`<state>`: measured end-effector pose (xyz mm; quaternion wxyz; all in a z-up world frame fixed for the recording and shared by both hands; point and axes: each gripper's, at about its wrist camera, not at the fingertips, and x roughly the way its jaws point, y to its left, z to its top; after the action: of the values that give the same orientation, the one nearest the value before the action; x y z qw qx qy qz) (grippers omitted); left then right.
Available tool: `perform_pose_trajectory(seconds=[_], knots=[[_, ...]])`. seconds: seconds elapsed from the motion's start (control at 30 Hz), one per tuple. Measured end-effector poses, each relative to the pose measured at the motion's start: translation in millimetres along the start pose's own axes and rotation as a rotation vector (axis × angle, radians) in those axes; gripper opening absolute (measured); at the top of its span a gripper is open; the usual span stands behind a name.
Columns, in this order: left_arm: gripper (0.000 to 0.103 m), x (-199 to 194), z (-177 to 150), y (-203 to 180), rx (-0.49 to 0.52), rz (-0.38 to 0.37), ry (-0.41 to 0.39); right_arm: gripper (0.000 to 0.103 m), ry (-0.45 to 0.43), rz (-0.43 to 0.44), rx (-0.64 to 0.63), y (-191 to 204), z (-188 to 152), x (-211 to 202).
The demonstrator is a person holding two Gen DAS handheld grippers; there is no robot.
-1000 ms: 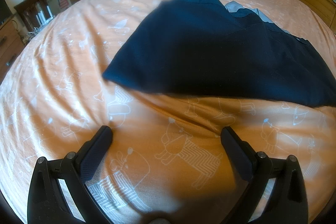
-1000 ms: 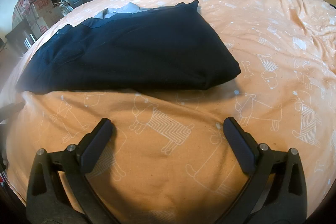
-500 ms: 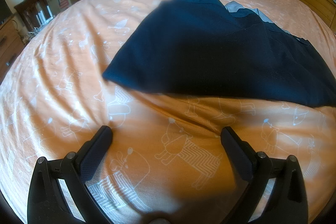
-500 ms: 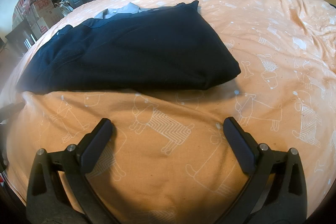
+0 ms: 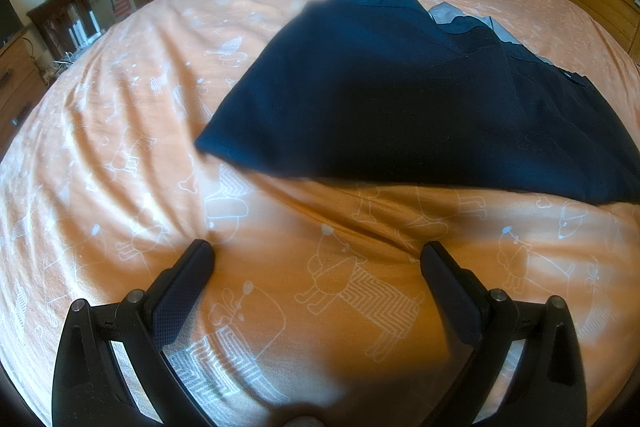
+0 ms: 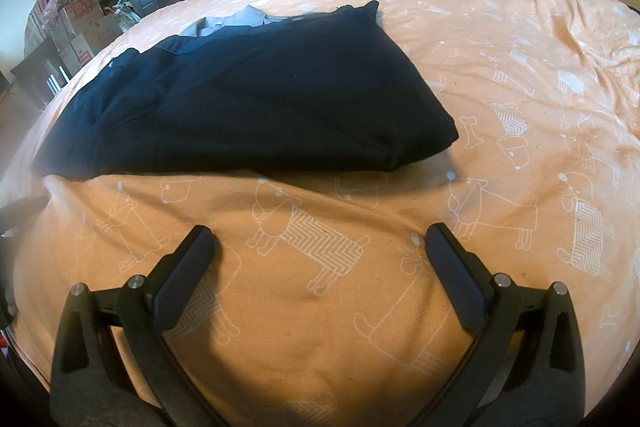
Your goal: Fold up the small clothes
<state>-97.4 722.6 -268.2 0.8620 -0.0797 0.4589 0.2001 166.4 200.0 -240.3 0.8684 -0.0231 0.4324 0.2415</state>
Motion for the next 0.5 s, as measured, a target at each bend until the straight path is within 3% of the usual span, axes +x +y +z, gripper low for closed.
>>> perform_pose_trajectory(seconds=[0.5], knots=[[0.103,-0.1,-0.2,-0.2,-0.001,0.000,-0.001,0.103,-0.001,-0.002,0.002,1.6,-0.3,0.7]])
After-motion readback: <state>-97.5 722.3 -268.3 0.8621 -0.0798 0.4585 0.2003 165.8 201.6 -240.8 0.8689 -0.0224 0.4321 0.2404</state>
